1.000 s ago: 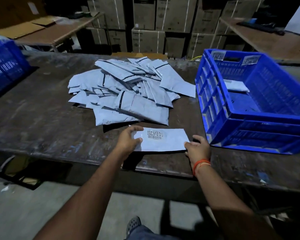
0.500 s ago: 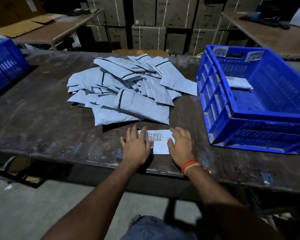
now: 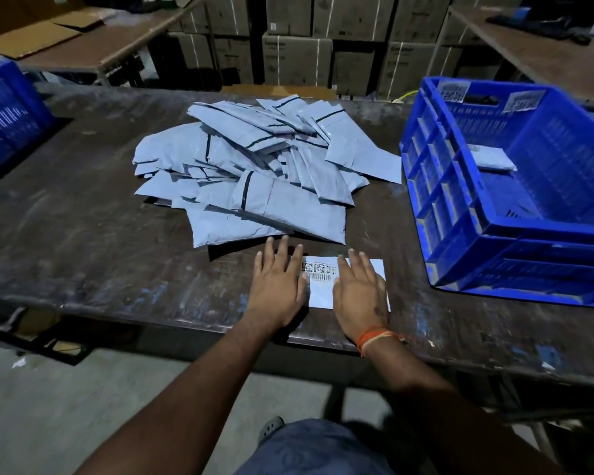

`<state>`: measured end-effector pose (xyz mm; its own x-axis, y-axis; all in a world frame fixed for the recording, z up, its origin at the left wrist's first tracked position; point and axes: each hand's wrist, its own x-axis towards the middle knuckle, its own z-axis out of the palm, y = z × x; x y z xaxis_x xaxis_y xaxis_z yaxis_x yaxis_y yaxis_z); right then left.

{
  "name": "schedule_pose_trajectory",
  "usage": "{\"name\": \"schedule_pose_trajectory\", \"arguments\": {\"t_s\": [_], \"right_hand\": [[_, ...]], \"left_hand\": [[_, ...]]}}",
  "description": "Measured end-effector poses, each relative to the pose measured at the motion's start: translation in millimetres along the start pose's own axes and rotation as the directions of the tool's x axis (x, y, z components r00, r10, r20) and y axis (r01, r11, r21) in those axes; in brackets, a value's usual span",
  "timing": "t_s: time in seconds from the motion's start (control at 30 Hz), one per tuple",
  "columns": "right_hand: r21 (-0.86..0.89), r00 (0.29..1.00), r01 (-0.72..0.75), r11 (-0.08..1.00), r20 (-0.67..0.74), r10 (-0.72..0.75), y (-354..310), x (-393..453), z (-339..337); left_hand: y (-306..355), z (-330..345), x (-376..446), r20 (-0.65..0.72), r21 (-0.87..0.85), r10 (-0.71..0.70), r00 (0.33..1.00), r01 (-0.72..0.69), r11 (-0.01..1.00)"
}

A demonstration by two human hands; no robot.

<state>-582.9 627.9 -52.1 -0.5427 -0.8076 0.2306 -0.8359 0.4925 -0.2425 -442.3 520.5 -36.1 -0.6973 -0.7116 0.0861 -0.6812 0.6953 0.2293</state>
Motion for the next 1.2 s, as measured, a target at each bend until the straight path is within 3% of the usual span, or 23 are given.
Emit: {"name": "schedule_pose_trajectory", "arguments": {"t_s": [0.1,0.37,0.93,1.07,1.2], "right_hand": [[0.008,0.991,0.073,0.997,0.108,-0.073,-3,12,0],[-0.087,0.955,0.094,0.992,0.291,-0.065,8,13,3],[-0.183,0.949,-0.096,0.979,0.281,0.145,60,2,-22],[-0.103,0.959,-0.224,0.969,0.157,0.238,43,-6,-40],[-0.066,0.938,-0.286,0.956,0.182,0.294,28,-12,-46]], "left_hand": [[12,2,8,-0.035,-0.009,-0.017,0.999,0.017,1.0],[11,19,4,0.026,0.029,-0.052,0.998,0.051,0.998],[-22,6,-9,0.046,0.024,-0.214,0.976,0.213,0.977],[-1,-5,-18,-0.122,-0.102,-0.31,0.943,0.299,0.949],[17,-8,-19,-0.068,-0.165,-0.424,0.903,0.409,0.898]]}}
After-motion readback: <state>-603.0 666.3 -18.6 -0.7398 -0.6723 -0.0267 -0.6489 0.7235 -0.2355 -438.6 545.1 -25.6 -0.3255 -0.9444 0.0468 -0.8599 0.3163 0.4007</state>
